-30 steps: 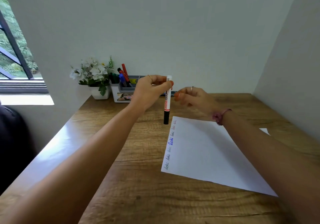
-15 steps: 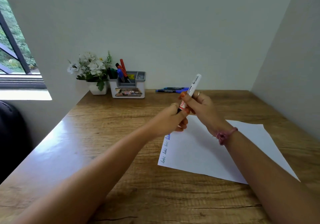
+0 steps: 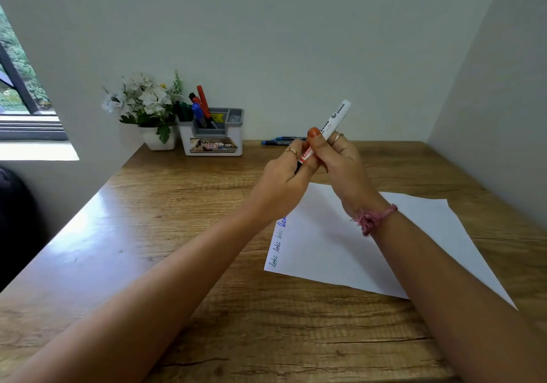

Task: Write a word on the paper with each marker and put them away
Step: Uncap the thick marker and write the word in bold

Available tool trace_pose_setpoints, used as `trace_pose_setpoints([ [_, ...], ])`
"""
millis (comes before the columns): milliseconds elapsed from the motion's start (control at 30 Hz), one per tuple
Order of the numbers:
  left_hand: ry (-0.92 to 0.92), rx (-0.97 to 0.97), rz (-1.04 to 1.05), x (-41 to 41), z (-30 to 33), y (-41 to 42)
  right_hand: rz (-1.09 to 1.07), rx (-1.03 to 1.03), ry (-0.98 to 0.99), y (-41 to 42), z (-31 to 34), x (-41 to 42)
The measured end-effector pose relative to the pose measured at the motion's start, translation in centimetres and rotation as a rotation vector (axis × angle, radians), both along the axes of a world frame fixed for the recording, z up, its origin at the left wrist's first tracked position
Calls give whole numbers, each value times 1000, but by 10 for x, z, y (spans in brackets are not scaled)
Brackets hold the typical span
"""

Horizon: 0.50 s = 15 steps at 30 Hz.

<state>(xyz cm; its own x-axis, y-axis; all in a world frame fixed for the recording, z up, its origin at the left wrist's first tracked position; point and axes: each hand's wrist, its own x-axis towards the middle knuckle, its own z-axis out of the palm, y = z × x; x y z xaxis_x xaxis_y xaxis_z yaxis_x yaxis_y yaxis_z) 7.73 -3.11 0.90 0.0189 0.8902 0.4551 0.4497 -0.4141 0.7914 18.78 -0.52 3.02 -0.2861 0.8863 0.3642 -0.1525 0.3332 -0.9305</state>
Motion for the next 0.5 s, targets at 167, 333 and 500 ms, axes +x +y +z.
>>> trace_pose_setpoints([
  [167, -25, 5, -37, -5, 4, 2, 7, -18, -10, 1, 2, 0],
  [333, -23, 0, -51, -12, 6, 2, 26, -10, -1, -1, 4, -2],
  [500, 18, 12, -83, -15, 8, -1, 102, -12, 91, 0, 3, 0],
])
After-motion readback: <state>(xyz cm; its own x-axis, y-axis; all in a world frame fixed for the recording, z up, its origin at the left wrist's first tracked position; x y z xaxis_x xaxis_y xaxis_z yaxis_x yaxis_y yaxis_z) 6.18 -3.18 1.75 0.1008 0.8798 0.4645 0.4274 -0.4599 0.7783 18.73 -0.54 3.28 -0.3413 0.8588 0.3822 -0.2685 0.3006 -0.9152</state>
